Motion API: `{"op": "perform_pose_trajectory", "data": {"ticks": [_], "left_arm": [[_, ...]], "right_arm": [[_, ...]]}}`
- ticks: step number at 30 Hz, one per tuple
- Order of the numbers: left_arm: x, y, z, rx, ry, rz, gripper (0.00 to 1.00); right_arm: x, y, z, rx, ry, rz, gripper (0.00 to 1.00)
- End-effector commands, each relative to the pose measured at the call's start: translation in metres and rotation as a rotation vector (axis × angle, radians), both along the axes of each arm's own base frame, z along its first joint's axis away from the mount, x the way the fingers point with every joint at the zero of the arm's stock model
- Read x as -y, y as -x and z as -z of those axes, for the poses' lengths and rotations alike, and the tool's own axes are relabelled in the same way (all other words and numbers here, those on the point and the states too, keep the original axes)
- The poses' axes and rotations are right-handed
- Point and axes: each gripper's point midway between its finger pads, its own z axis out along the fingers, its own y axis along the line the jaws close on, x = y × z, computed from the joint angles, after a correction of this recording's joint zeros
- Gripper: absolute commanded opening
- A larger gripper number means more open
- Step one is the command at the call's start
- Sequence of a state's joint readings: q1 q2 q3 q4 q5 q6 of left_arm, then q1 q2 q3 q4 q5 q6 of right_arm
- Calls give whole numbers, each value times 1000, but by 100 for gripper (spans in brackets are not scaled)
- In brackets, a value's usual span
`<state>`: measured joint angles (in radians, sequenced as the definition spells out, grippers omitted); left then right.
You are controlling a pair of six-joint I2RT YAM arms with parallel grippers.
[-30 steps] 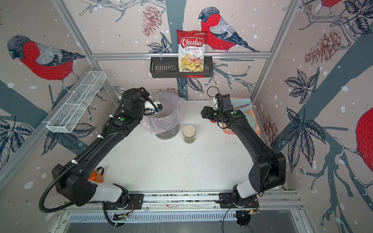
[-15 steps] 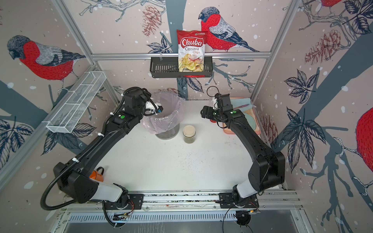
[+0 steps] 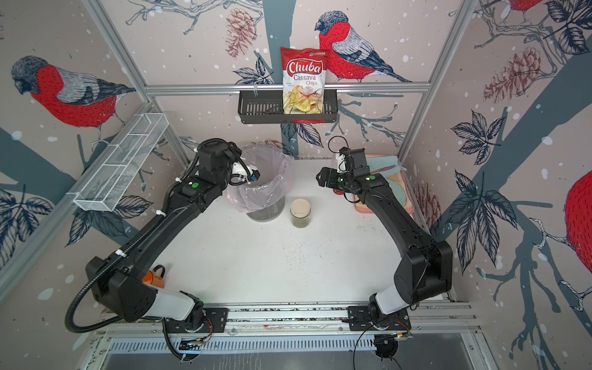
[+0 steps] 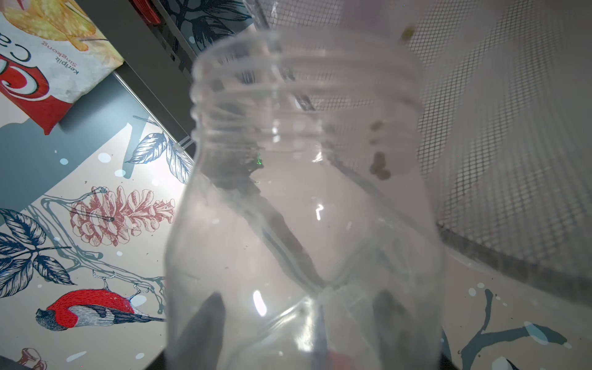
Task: Empty moldy mung beans from jars
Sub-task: Pour the moldy mung beans from the jar into the trash bin.
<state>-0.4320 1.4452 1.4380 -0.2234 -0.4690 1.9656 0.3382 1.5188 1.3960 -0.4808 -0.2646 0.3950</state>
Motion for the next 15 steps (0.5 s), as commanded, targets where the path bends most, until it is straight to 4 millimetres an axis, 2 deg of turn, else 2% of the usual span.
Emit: {"op": "perform_pose_trajectory", "data": {"ticks": [1, 3, 8, 11, 15], "left_arm": [[7, -5, -8, 43, 46, 60, 63], [4, -9, -3, 38, 63, 52, 62], [7, -12, -4, 50, 114, 86, 62], [8, -12, -5, 50, 128, 104, 62], [5, -13, -7, 55, 112, 118, 62]], "right_arm": [[-11, -12, -40, 134, -66, -29, 88], [-21, -18, -60, 192, -109, -59, 88], [-63, -24, -107, 326, -168, -228, 88], [-96, -22, -121, 384, -162, -371, 88], [-138, -17, -125, 425, -134, -549, 87]]}}
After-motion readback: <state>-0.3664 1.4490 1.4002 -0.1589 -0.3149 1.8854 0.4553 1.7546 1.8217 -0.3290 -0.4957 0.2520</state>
